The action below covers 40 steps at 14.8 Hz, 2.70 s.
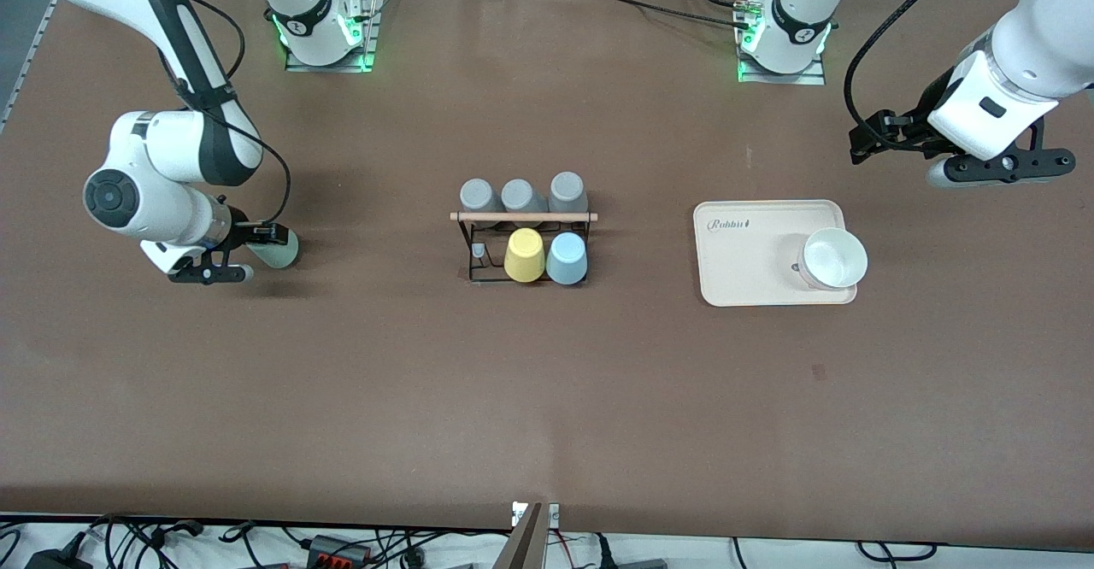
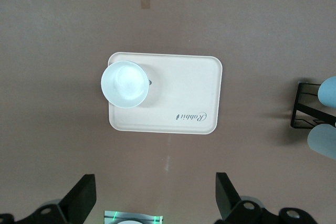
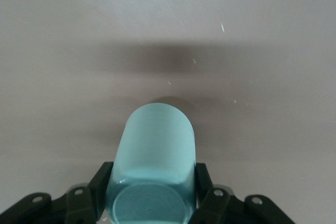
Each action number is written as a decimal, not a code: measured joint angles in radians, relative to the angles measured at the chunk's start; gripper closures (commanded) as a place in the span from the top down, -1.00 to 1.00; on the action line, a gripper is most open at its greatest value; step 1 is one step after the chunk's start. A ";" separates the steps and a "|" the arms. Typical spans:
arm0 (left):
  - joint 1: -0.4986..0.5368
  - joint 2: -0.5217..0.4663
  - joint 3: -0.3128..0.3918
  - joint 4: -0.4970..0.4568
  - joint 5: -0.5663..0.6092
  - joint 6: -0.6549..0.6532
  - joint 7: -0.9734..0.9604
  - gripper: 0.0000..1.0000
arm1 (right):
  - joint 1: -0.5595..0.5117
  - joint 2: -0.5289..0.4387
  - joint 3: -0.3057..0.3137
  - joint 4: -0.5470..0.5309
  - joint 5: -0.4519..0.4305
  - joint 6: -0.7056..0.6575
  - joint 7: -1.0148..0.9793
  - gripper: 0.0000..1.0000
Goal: Hang scattered cups on rack with three cups
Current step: 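Lift and carry the teal cup to the rack with the right gripper, then hang the teal cup on the rack beside the yellow cup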
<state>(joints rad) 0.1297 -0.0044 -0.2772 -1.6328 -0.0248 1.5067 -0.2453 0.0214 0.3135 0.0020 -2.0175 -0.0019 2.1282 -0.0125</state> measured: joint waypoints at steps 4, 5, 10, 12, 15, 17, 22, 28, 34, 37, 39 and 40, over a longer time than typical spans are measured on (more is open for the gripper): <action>0.000 -0.007 0.001 0.008 0.000 -0.027 -0.006 1.00 | 0.112 0.004 0.006 0.233 0.002 -0.173 0.000 -0.54; 0.000 -0.010 0.001 0.009 0.000 -0.027 -0.006 1.00 | 0.153 0.013 0.007 0.283 0.004 -0.199 0.002 -0.54; 0.001 -0.014 0.001 0.010 0.000 -0.027 0.000 1.00 | 0.292 0.102 0.009 0.481 0.006 -0.280 0.008 -0.54; 0.001 -0.015 0.001 0.010 0.000 -0.027 0.035 1.00 | 0.328 0.122 0.009 0.515 0.008 -0.280 0.014 -0.54; 0.002 -0.015 0.002 0.011 0.000 -0.027 0.083 1.00 | 0.378 0.137 0.009 0.548 0.047 -0.278 0.115 -0.54; 0.003 -0.015 0.002 0.011 0.000 -0.027 0.116 1.00 | 0.407 0.151 0.009 0.572 0.064 -0.277 0.176 -0.54; 0.004 -0.015 0.003 0.011 0.000 -0.031 0.121 1.00 | 0.502 0.199 0.010 0.588 0.067 -0.206 0.346 -0.54; 0.004 -0.015 0.003 0.011 0.000 -0.034 0.124 1.00 | 0.549 0.230 0.009 0.603 0.067 -0.187 0.409 -0.55; 0.004 -0.015 0.003 0.011 0.000 -0.035 0.127 1.00 | 0.558 0.266 0.009 0.604 0.067 -0.191 0.410 -0.55; 0.004 -0.015 0.003 0.011 0.000 -0.035 0.129 1.00 | 0.559 0.287 0.009 0.604 0.068 -0.192 0.410 -0.55; 0.004 -0.015 0.003 0.011 0.000 -0.035 0.130 1.00 | 0.562 0.300 0.009 0.604 0.068 -0.192 0.410 -0.55; 0.004 -0.015 0.003 0.011 0.000 -0.035 0.130 1.00 | 0.564 0.305 0.009 0.604 0.068 -0.192 0.410 -0.55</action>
<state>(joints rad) 0.1342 -0.0190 -0.2739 -1.6221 -0.0250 1.4718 -0.1154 0.5851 0.6187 0.0112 -1.4137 0.0662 1.9366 0.3973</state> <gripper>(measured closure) 0.000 0.326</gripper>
